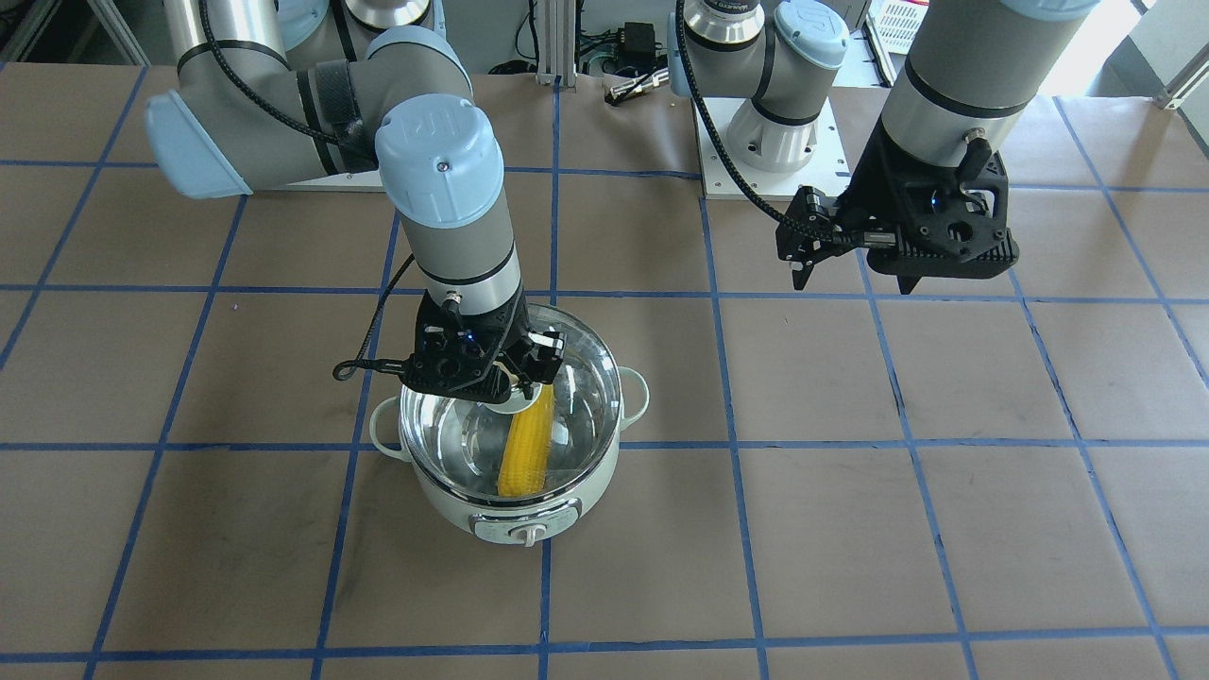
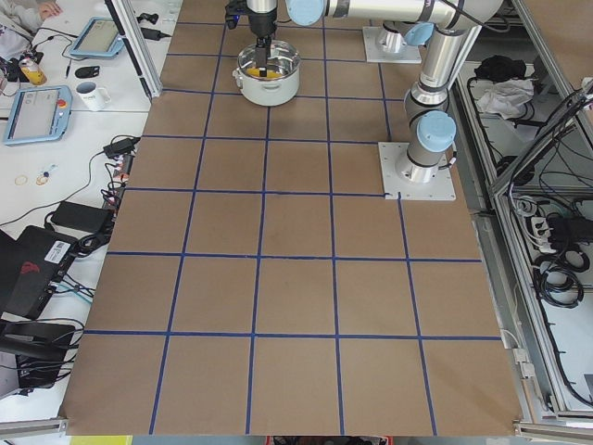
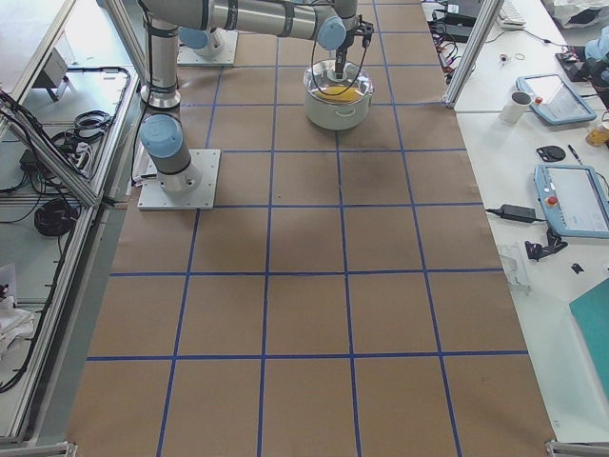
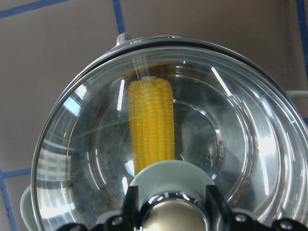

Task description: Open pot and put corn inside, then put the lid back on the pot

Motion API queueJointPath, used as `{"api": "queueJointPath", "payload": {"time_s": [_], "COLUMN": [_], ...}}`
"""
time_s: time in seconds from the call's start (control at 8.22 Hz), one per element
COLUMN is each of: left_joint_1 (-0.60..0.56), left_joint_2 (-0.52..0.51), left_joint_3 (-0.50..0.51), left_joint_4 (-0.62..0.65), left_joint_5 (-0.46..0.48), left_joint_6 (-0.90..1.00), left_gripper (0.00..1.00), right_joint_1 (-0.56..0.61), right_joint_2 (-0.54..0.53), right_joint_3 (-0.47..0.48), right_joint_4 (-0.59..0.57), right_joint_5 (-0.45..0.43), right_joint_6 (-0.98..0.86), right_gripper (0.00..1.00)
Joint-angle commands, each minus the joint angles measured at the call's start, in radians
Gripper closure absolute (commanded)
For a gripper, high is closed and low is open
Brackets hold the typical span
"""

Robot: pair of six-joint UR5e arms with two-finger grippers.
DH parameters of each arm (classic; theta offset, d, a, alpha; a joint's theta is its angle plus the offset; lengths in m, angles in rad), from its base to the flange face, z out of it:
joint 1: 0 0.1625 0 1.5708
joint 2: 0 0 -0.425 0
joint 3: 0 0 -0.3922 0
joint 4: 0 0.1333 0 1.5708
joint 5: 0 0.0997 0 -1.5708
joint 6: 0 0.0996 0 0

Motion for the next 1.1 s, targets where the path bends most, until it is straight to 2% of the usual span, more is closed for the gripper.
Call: {"api": "queueJointPath", "payload": {"time_s": [0.0,0.37,0.97], "left_joint_1": [0.0,0.0,0.0], "left_joint_2": [0.0,0.006,0.018], "left_joint_3": [-0.001,-0.001,-0.01], "left_joint_4": [-0.002,-0.029,-0.032], "left_joint_5": [0.003,0.004,0.005], "left_joint_6": [-0.001,-0.004,-0.004], "left_gripper": [0.0,0.0,0.0], "right_joint_1": [0.005,0.005,0.005], "right_joint_2": [0.0,-0.003,0.0], "right_joint_3": [-0.003,-0.009,0.0], "right_joint_4": [0.0,-0.048,-0.042], "right_joint_5": [0.0,-0.02,-0.02], "right_joint_6": [-0.003,0.0,-0.003], "right_gripper": [1.0,1.0,1.0]}}
